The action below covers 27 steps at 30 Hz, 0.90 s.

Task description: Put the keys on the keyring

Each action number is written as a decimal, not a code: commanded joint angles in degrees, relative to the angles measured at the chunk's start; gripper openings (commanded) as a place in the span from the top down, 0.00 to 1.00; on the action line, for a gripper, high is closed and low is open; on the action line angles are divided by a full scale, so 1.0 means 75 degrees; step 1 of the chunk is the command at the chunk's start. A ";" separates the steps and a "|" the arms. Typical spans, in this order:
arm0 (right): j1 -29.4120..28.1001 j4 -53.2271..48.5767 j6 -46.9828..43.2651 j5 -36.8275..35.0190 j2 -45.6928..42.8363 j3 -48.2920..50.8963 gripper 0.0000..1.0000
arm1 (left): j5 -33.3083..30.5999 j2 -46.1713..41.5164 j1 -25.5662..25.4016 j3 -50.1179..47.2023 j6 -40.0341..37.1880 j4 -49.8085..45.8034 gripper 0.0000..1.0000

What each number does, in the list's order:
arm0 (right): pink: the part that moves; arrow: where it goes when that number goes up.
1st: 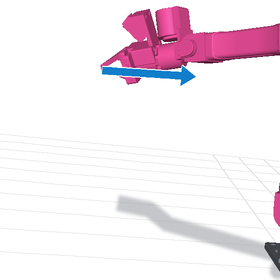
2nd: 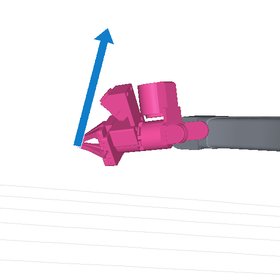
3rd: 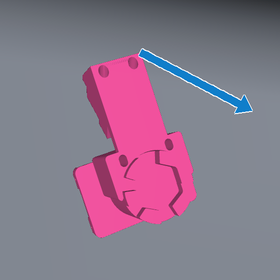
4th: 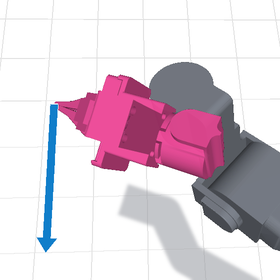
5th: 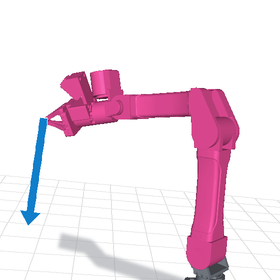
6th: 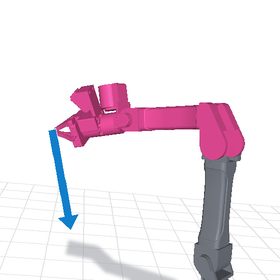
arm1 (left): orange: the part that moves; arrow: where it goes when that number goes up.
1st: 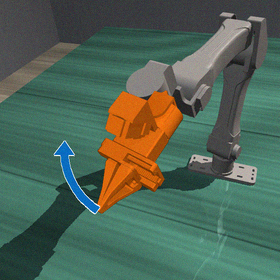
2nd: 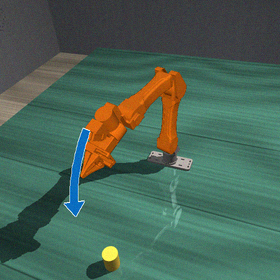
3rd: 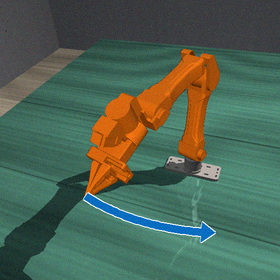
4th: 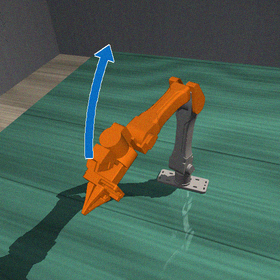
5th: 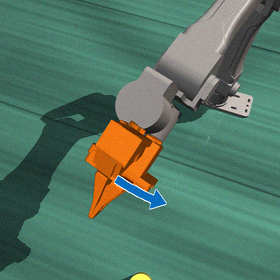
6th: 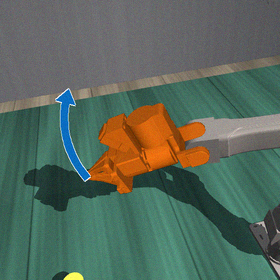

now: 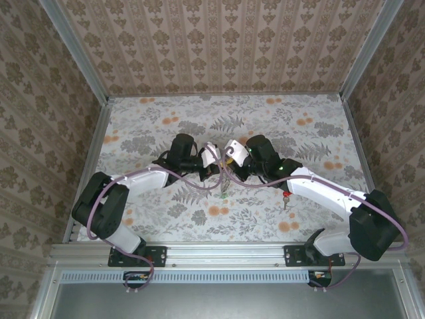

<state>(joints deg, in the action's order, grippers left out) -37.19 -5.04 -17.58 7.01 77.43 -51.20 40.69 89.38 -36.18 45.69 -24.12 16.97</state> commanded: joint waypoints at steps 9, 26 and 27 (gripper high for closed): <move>0.0073 0.0240 -0.0172 0.0754 -0.0151 -0.0109 1.00 | -0.0427 0.0071 -0.0151 -0.0289 0.0402 0.0527 0.89; 0.0072 0.0013 -0.0339 0.1082 -0.0091 -0.0222 1.00 | -0.0209 -0.0088 -0.0154 0.0259 0.0052 -0.0079 0.77; 0.0072 -0.0003 -0.0339 0.1093 -0.0081 -0.0234 1.00 | -0.0201 -0.0087 -0.0156 0.0280 0.0046 -0.0102 0.78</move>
<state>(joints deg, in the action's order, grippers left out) -36.88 -5.04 -19.38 12.58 77.52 -51.22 37.71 89.41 -37.10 45.76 -22.41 17.82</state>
